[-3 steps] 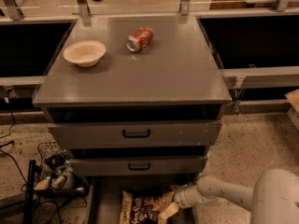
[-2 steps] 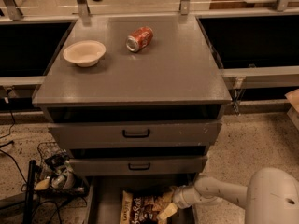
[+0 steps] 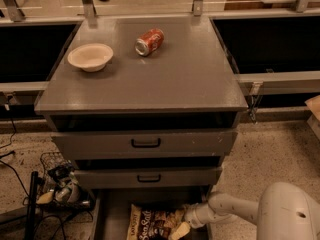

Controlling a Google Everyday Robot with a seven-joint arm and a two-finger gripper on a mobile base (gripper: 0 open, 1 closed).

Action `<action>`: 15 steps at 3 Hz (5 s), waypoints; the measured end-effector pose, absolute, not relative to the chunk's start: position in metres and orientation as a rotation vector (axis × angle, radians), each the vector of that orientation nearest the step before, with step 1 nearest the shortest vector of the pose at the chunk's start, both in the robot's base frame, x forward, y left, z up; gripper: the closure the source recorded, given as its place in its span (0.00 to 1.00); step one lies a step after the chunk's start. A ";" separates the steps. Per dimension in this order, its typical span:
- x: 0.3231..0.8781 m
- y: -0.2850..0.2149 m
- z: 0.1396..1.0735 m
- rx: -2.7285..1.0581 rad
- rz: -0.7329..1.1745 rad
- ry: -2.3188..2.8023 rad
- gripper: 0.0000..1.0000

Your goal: Pick brown chip bag from bottom drawer and place on counter

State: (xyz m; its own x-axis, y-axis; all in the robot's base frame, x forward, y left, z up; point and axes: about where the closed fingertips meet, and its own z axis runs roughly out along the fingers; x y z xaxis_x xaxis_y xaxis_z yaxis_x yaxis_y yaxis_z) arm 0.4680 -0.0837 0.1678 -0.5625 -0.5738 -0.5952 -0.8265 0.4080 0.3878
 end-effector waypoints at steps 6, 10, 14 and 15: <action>0.461 -0.087 0.164 -1.196 0.950 2.303 1.00; 0.440 -0.059 0.297 -1.368 0.970 2.217 1.00; 0.434 -0.058 0.415 -1.467 0.838 2.123 1.00; 0.427 -0.054 0.467 -1.508 0.730 2.102 1.00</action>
Offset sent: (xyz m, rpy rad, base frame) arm -0.0063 -0.0028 -0.0040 0.0029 0.0043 -0.0048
